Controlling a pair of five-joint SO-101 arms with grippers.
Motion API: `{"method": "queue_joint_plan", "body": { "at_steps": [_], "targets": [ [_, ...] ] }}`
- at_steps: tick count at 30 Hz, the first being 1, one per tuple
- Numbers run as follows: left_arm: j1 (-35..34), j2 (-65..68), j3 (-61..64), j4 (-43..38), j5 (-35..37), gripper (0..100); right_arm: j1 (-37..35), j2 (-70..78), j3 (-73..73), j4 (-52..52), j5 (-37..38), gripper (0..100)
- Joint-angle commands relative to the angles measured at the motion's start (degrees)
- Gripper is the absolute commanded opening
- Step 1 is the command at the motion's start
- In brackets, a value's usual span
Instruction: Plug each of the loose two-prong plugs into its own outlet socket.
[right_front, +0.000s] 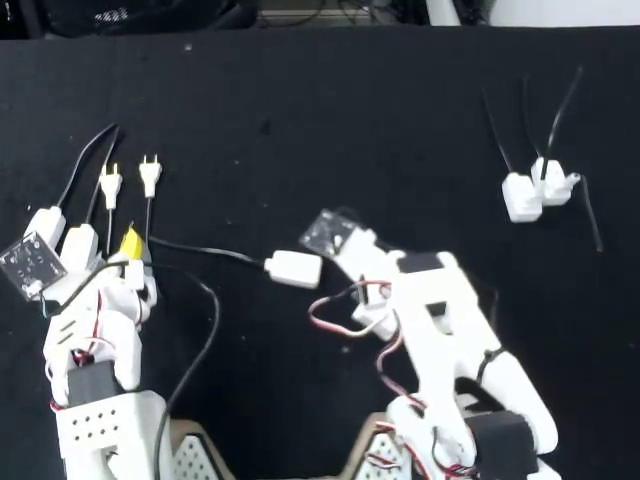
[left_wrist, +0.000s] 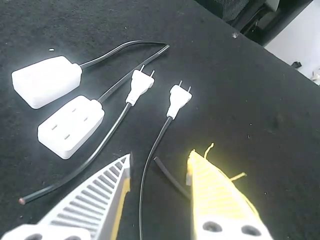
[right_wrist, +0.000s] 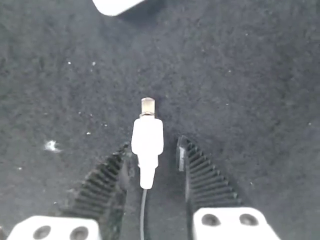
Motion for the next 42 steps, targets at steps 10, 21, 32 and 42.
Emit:
{"method": "queue_joint_plan", "body": {
  "at_steps": [10, 21, 32, 42],
  "targets": [
    [-0.5, -0.5, -3.6, 0.1, 0.4, 19, 1.2, -2.5, -1.7, 1.8, 1.1, 0.8],
    [5.1, -0.5, -3.0, 0.2, -1.8, 19, -20.2, -12.4, -13.1, 11.6, -18.6, 1.0],
    [14.5, -0.5, -3.6, 3.8, -6.6, 19, -32.7, -1.4, -6.4, -17.4, -24.4, 1.0],
    [25.9, -0.5, -2.9, 4.2, -11.6, 19, -35.1, -15.2, 4.9, -22.0, -24.4, 1.0]
  ]
}}
